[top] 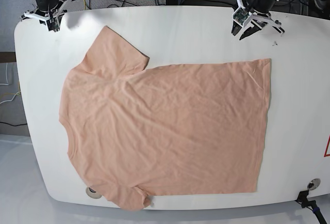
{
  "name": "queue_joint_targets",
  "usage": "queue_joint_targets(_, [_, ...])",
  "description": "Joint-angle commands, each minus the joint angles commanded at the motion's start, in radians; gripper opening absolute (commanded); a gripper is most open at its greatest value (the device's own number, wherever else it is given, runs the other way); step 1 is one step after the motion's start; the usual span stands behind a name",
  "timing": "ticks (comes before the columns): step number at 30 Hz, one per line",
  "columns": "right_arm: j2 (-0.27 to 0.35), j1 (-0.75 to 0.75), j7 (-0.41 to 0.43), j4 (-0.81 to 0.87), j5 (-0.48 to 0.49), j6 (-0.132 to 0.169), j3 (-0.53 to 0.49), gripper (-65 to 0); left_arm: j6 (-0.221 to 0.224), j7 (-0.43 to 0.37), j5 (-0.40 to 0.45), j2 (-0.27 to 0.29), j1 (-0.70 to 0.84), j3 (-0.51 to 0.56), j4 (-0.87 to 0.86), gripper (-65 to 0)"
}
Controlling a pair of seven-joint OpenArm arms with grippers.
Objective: Fold the T-shirt properly
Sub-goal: 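Move both grippers in over the shirt's shoulder edge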
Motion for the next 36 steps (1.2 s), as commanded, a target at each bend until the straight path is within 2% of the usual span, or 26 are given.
queue_joint_targets(3, [0.006,0.001,-0.003,0.007,-0.013,-0.001,-0.002,-63.7,0.001,0.010,0.018,0.028,-0.052,0.037,-0.028,-53.3])
queue_joint_targets(7, [0.010,0.001,-0.001,0.042,-0.049,0.001,-0.003,-63.8,-0.009,0.026,0.040,0.097,-0.126,0.074,-0.095,-53.1])
queue_joint_targets(9, [0.010,0.002,0.000,0.057,-0.068,0.003,-0.003,-63.5,-0.031,0.031,0.051,0.122,-0.147,0.082,-0.133,-52.8])
queue_joint_targets(10, [0.011,-0.003,0.002,0.068,-0.080,0.005,-0.003,-63.3,-0.061,0.032,0.052,0.132,-0.156,0.081,-0.146,-52.7])
queue_joint_targets(13, [0.013,0.004,0.003,0.073,-0.103,0.003,-0.004,-61.2,-0.101,0.035,0.056,0.145,-0.159,0.074,-0.152,-52.5])
queue_joint_targets(20, [0.014,0.030,-0.005,0.055,-0.105,-0.003,-0.010,-50.0,-0.107,0.028,0.047,0.137,-0.153,0.065,-0.148,-51.3])
queue_joint_targets(21, [0.011,0.010,-0.009,0.071,-0.102,0.004,-0.024,-60.7,-0.111,0.053,0.060,0.142,-0.153,0.069,-0.152,-51.6])
queue_joint_targets(24, [0.012,0.012,-0.025,0.072,-0.126,-0.007,-0.109,-60.9,-0.107,0.069,0.114,0.129,-0.163,0.066,-0.160,-50.8])
queue_joint_targets(25, [-0.021,0.069,-0.025,0.028,-0.098,0.025,-0.032,-53.7,-0.112,0.078,0.088,0.147,-0.164,0.046,-0.207,-51.4])
queue_joint_targets(27, [-0.032,0.089,-0.025,0.028,-0.104,0.034,-0.030,-53.7,-0.113,0.078,0.088,0.147,-0.164,0.038,-0.207,-51.4])
queue_joint_targets(30, [-0.052,0.101,-0.027,0.026,-0.107,0.082,-0.024,-53.7,-0.115,0.078,0.088,0.147,-0.164,0.029,-0.209,-51.4])
queue_joint_targets(36, [-0.055,0.101,-0.027,0.026,-0.107,0.088,-0.024,-53.7,-0.115,0.077,0.088,0.147,-0.164,0.011,-0.209,-51.3])
